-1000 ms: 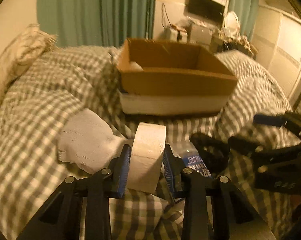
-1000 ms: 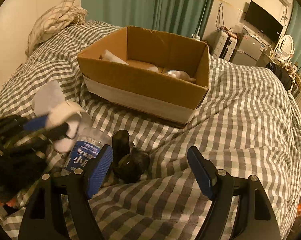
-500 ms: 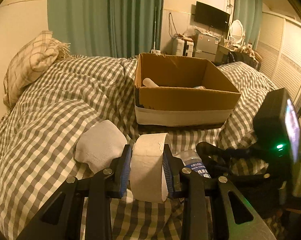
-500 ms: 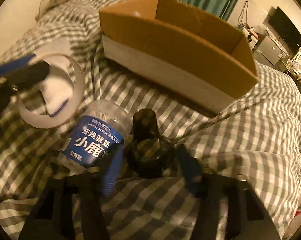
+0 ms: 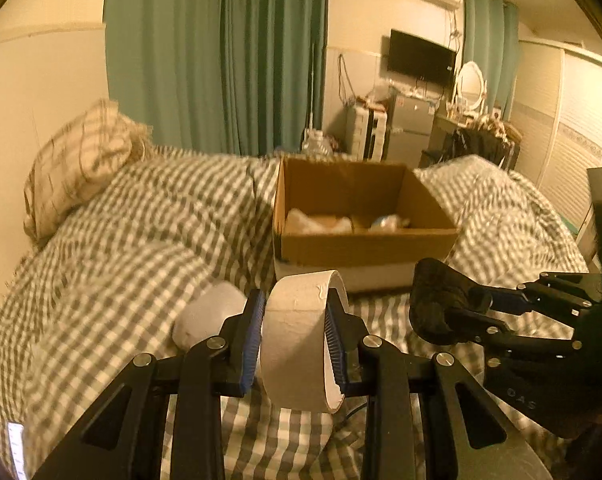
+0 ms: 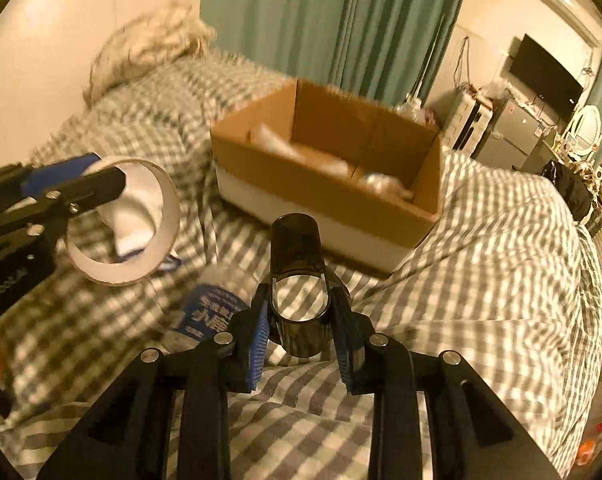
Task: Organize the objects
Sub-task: 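Grasp the white tape roll with the left tool while the right tool grasps the black cup, then carry the tape roll and black cup into the box and open both tools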
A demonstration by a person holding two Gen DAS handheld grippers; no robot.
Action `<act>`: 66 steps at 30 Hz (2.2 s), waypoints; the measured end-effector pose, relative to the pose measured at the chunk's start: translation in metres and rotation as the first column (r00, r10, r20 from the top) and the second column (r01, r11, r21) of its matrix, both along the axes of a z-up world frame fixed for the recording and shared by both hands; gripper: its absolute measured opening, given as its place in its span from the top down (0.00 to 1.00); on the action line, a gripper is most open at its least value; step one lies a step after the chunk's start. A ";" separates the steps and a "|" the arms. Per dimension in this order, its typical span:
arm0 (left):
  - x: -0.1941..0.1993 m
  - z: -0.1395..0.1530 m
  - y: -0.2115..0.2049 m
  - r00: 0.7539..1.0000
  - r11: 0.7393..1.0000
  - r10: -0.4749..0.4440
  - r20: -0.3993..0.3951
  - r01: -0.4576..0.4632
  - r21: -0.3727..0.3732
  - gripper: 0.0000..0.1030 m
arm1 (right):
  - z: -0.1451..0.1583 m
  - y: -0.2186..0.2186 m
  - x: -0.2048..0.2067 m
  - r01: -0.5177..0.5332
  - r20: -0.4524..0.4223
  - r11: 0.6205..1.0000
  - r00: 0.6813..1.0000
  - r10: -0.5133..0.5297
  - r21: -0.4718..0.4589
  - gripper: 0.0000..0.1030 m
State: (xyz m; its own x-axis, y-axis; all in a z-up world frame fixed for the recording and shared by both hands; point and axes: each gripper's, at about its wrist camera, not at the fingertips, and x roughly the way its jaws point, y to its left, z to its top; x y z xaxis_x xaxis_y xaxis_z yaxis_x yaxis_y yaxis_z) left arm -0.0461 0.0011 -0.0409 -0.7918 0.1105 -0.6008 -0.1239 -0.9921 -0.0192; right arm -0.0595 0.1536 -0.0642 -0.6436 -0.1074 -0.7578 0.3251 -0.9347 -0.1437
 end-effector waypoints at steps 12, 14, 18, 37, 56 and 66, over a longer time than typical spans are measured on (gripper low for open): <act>-0.030 0.073 0.019 0.989 0.999 -0.044 -0.138 0.039 -0.035 0.71 | 0.094 0.007 -0.009 -0.019 -0.182 0.998 0.983 0.008 -0.058 0.73; -0.045 0.080 0.023 0.987 0.998 -0.043 -0.154 0.037 -0.044 0.71 | 0.107 0.006 -0.017 -0.018 -0.208 0.998 0.978 0.006 -0.057 0.73; -0.081 0.092 0.031 0.986 0.998 -0.050 -0.159 0.042 -0.051 0.71 | 0.133 0.007 -0.046 -0.015 -0.254 0.999 0.967 0.002 -0.051 0.73; -0.223 0.017 0.069 0.997 0.992 -0.082 0.007 0.082 -0.094 0.71 | 0.080 0.023 -0.201 0.026 -0.142 0.997 0.989 -0.037 -0.076 0.73; -0.227 -0.029 0.070 0.985 0.992 -0.099 0.141 0.109 -0.059 0.65 | 0.022 0.037 -0.215 0.065 -0.013 0.991 0.998 -0.067 -0.113 0.72; -0.178 0.032 0.052 0.997 0.996 -0.066 0.039 0.068 -0.052 0.17 | 0.090 0.054 -0.165 0.132 -0.128 0.980 0.980 -0.151 -0.146 0.25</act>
